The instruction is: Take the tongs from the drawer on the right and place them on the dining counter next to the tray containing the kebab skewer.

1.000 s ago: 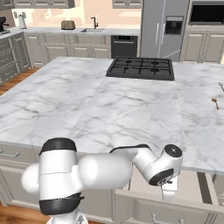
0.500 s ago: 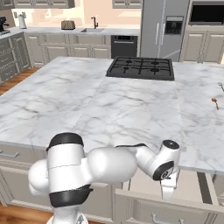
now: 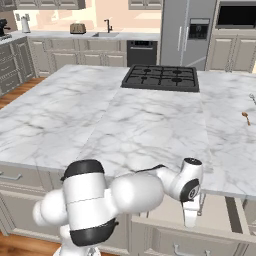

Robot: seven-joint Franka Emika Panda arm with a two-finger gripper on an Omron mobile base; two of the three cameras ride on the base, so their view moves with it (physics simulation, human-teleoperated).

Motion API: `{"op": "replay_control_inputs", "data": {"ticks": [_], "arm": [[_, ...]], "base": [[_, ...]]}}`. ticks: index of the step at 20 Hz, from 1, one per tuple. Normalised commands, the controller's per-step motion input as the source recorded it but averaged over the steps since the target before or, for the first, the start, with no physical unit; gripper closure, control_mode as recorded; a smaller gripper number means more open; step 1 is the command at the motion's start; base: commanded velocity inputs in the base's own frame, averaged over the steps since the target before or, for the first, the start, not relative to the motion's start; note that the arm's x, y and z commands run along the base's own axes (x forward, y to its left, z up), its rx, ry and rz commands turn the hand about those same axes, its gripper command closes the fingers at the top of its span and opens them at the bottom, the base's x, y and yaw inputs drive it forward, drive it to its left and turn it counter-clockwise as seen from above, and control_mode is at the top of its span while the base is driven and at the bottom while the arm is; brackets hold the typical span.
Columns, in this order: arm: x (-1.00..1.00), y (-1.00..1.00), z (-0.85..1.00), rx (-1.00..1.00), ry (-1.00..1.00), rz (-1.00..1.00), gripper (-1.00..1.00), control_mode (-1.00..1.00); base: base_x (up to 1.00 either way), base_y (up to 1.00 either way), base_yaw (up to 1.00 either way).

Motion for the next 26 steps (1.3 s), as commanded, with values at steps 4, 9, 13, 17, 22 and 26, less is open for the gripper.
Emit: {"op": "replay_control_inputs", "data": {"ticks": [4, 9, 13, 17, 22, 26], "arm": [[0.0, 0.0, -0.23, 0.0, 0.05, 0.0, -1.0, -1.0], [-0.02, 0.0, -0.27, 0.0, 0.02, 0.0, -1.0, -1.0], [0.0, -0.01, -0.17, 0.0, 0.04, 0.0, -1.0, -1.0], [-0.26, -0.05, -0.28, 0.0, 0.09, 0.0, -1.0, -1.0], [-0.64, -0.12, -0.42, 0.0, 0.05, 0.0, -1.0, -1.0], [-0.71, -0.17, -0.38, 0.0, 0.01, 0.0, -1.0, -1.0]], "base": [[0.0, 0.0, 0.0], [0.0, 0.0, 0.0], [0.0, 0.0, 0.0], [0.0, 0.0, 0.0], [0.0, 0.0, 0.0], [0.0, 0.0, 0.0]]}}
